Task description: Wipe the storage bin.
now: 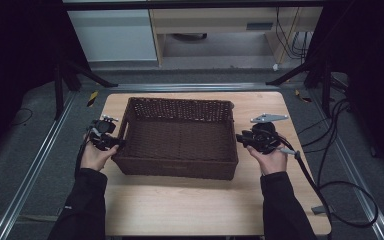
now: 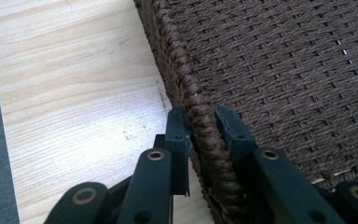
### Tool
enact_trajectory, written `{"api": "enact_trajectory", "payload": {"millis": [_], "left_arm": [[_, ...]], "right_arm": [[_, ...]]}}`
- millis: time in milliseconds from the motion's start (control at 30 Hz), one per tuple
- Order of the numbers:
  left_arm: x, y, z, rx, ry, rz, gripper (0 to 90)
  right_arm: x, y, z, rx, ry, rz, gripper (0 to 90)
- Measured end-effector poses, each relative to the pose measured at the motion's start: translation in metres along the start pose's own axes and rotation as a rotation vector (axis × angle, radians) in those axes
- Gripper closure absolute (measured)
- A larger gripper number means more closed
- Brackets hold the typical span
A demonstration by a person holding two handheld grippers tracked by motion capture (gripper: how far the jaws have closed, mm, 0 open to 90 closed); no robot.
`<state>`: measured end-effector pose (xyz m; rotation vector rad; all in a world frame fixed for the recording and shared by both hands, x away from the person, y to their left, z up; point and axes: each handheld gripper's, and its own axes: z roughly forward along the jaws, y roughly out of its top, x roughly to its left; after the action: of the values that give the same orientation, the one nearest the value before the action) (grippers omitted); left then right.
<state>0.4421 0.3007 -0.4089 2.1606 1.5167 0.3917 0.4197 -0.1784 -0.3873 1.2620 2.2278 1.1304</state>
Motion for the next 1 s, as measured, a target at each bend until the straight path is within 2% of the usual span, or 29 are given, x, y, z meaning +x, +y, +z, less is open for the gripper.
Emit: {"api": "enact_trajectory", "payload": {"millis": [200,333,433,700,833,1000], "left_arm": [[0.0,0.0,0.0,0.001,-0.001,0.001,75.4],[0.001,0.0,0.0,0.0,-0.003,-0.001,75.2],[0.001,0.0,0.0,0.0,-0.004,-0.001,75.2],[0.001,0.0,0.0,0.0,-0.004,0.0,75.1],[0.001,0.0,0.0,-0.001,-0.005,0.0,75.0],[0.001,0.0,0.0,-0.006,-0.007,0.003,74.4]], "right_arm": [[-0.002,-0.001,0.013,0.02,-0.019,0.001,71.2],[-0.002,-0.001,0.012,0.003,-0.013,0.012,71.3],[-0.001,0.001,0.011,-0.011,0.013,0.021,70.7],[0.002,0.0,0.024,0.019,0.021,0.013,69.7],[0.003,0.0,0.026,0.02,0.029,0.015,72.8],[0.005,-0.001,0.026,0.025,0.016,0.016,73.8]]}}
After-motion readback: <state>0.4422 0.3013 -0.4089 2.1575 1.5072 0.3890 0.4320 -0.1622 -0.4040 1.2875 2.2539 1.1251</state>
